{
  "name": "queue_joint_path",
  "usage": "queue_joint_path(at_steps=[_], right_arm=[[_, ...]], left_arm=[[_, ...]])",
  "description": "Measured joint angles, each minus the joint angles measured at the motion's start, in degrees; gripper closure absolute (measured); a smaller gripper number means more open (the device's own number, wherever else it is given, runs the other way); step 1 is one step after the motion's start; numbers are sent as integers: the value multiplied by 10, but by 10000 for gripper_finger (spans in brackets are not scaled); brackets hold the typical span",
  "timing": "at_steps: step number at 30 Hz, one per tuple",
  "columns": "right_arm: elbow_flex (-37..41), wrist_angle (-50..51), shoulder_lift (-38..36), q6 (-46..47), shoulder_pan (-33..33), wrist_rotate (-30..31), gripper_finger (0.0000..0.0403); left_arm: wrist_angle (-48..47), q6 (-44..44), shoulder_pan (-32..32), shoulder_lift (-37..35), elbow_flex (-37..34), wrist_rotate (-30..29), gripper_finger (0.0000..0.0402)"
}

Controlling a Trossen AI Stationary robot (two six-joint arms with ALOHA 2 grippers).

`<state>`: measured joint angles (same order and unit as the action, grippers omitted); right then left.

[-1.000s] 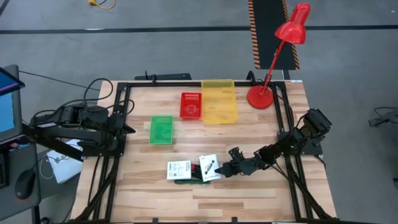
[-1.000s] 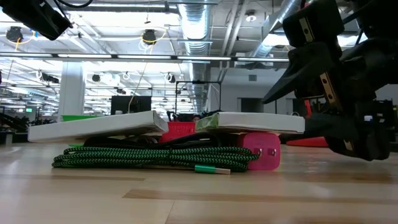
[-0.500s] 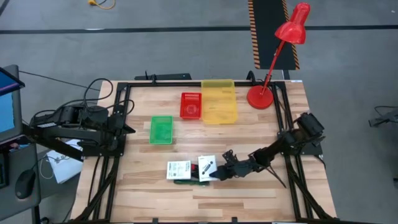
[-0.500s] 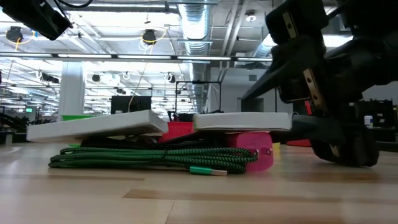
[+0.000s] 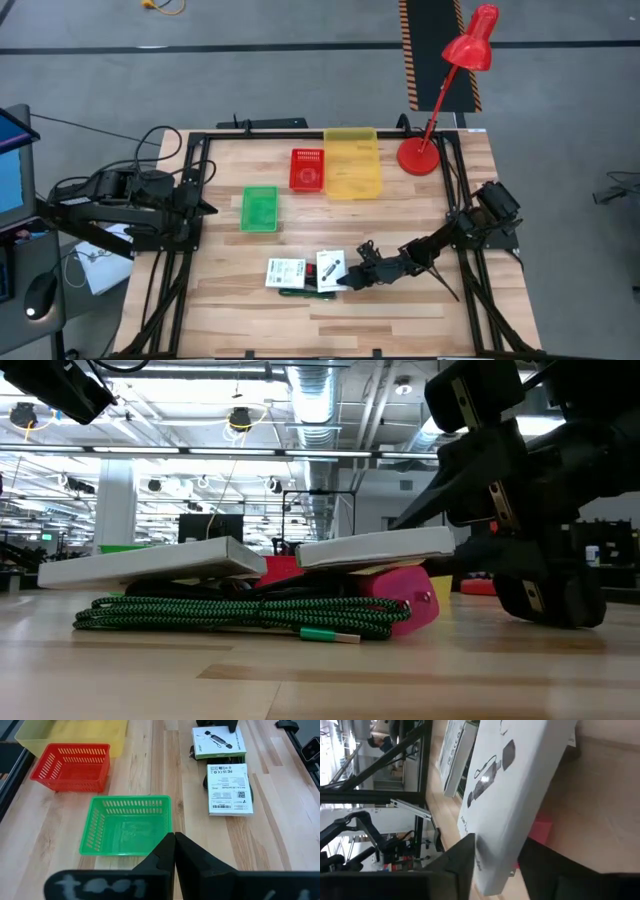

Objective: Pick and place items into bin
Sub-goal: Put the card reader box into the red bin

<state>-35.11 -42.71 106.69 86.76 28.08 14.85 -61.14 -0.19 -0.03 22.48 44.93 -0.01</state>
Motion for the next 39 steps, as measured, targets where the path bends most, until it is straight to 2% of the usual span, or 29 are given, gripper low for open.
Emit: queue_joint_path(at_steps=[7,11,29,35,39], right_arm=[[0,0,0,-3,0,0,350],[1,0,0,-7,0,2,377],[3,-25,0,-20,0,-5,380],[3,-13,-29,-52,-1,-18,387],[3,38,-69,-71,-4,-17,383]], left_arm=[[0,-1,0,0,0,0,401],[0,2,0,0,0,0,401],[0,1,0,0,0,0,401],[0,2,0,0,0,0,401],[0,-1,0,0,0,0,401]])
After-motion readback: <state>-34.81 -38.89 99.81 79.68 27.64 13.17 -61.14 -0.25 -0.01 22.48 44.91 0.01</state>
